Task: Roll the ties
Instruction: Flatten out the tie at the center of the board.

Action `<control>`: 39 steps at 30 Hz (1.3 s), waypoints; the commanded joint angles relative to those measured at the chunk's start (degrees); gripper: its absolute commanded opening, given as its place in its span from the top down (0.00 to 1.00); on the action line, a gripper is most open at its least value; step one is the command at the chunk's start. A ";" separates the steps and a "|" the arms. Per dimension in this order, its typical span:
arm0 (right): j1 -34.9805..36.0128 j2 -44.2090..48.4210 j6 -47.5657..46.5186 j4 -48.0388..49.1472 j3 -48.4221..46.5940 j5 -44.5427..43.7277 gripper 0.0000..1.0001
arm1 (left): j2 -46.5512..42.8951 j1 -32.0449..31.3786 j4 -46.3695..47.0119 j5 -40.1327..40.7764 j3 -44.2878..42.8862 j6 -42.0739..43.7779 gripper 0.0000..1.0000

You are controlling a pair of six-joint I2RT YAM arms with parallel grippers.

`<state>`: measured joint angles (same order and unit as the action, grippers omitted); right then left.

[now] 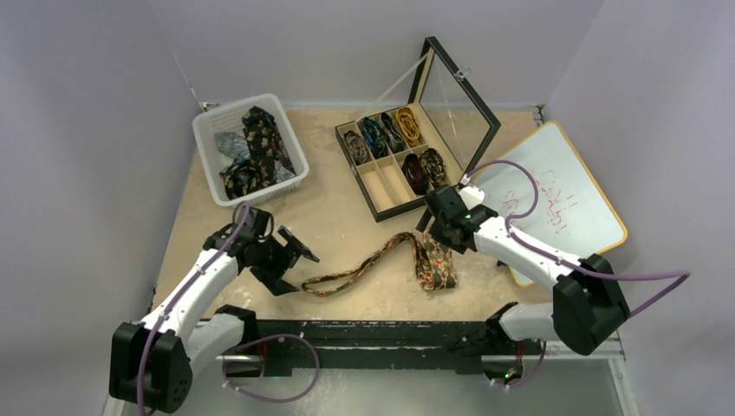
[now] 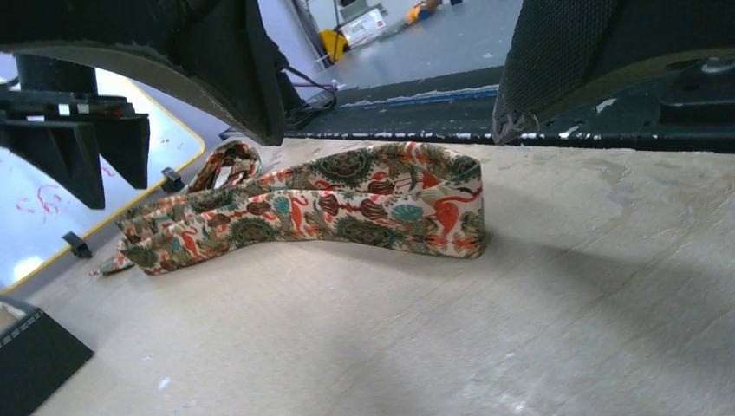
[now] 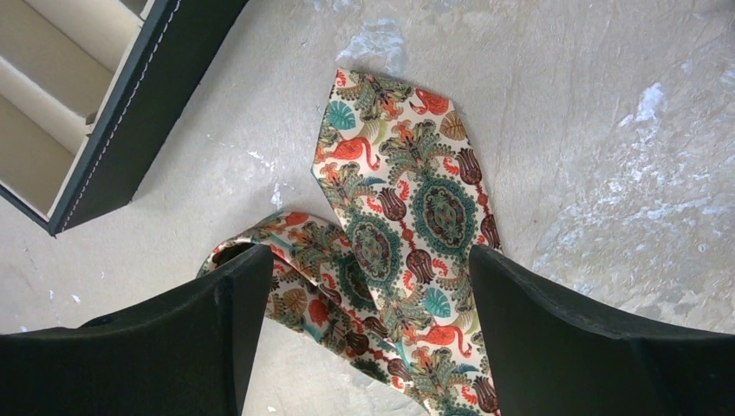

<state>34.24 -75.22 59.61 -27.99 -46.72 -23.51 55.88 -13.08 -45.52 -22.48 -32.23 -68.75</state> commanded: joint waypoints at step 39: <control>0.20 -16.59 -7.93 6.13 -2.00 -3.07 0.61 | 15.88 0.60 17.57 4.07 3.63 -0.38 1.00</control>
<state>34.26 -90.00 52.53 -23.46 -48.31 -24.18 72.84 -12.80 -29.34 -24.49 -25.52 -75.05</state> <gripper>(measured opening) 0.459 0.023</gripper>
